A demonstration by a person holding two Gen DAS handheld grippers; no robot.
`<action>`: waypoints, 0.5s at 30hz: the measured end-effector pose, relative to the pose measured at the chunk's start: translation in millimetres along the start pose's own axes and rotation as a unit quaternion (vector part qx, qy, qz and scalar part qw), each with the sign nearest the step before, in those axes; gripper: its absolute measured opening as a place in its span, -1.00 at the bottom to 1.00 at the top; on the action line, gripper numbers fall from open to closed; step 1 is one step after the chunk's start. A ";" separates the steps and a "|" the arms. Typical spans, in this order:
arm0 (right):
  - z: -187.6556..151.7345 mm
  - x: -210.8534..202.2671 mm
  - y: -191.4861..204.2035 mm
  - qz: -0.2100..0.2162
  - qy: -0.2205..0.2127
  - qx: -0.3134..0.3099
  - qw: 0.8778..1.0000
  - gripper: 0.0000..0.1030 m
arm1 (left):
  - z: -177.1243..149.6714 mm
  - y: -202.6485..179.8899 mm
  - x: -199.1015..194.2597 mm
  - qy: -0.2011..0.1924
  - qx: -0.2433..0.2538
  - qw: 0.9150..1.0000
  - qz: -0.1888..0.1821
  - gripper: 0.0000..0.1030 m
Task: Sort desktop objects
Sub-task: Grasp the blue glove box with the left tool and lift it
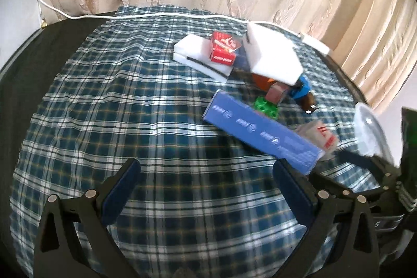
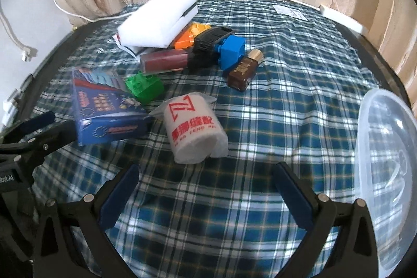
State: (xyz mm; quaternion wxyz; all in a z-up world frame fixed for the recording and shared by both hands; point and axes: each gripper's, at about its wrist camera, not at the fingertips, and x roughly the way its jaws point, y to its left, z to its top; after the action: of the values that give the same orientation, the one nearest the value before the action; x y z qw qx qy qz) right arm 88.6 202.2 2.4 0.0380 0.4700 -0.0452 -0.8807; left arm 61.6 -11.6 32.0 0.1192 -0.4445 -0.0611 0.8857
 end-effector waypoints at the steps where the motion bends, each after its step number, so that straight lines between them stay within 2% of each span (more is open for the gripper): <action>1: -0.7 -2.2 -1.0 0.003 -0.004 0.001 1.000 1.00 | 1.3 -0.4 -2.7 -0.001 -0.005 1.000 -0.007 1.00; 5: 0.2 -13.7 -3.1 0.004 -0.024 0.006 1.000 1.00 | 0.7 -3.4 -11.6 -0.006 -0.018 1.000 -0.020 1.00; 9: 2.2 -17.9 -5.9 0.011 -0.033 0.014 0.999 1.00 | 3.5 -4.9 -4.3 0.007 -0.039 0.999 -0.024 1.00; 15: -2.5 -21.6 -7.8 0.002 -0.042 0.011 0.999 1.00 | 7.1 -17.5 12.3 0.027 -0.082 0.996 -0.011 1.00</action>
State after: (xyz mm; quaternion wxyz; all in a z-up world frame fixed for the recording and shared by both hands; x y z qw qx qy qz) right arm 102.4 212.2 17.9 0.0330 0.4330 -0.0576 -0.8989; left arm 51.6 8.5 30.5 0.0942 -0.4756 -0.1351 0.8641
